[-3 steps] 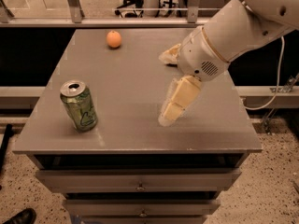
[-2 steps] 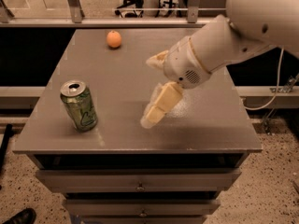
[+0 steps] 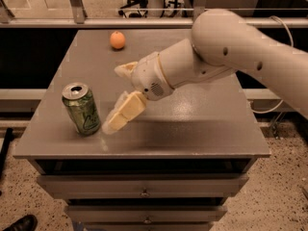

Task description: Move green can near orange

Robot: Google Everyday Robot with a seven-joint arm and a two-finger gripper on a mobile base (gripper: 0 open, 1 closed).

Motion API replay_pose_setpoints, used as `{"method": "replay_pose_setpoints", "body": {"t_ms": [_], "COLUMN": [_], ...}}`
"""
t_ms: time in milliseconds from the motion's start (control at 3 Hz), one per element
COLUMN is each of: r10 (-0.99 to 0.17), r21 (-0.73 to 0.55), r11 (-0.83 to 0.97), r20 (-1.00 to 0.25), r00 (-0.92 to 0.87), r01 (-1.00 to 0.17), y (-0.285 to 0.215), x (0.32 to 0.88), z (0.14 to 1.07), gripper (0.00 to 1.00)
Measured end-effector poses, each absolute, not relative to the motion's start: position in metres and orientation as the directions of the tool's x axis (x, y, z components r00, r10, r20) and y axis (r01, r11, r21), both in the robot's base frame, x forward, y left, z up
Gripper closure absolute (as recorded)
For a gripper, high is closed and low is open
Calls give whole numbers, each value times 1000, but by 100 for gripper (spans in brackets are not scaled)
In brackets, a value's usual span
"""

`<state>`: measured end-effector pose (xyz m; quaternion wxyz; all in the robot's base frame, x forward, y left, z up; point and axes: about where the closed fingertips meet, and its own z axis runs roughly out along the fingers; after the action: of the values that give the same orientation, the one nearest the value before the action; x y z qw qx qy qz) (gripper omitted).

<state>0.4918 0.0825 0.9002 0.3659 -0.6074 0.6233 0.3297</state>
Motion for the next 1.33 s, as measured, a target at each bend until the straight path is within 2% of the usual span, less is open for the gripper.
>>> {"method": "replay_pose_setpoints", "body": {"t_ms": [333,667,1000,1333], "r10": [-434,-376,-332,-316], "r21": [-7,5,-2,-4], "r11": [20,13,32,49], "r20": [-901,-927,-943,-949], "r00": [-2,-9,-9,-12], "r01": [-1000,-1000,-999,-999], "y": [119,144,159,162], "x": [486,481,480,480], "z": [890,881,875,875], "gripper": [0,10,41,64]}}
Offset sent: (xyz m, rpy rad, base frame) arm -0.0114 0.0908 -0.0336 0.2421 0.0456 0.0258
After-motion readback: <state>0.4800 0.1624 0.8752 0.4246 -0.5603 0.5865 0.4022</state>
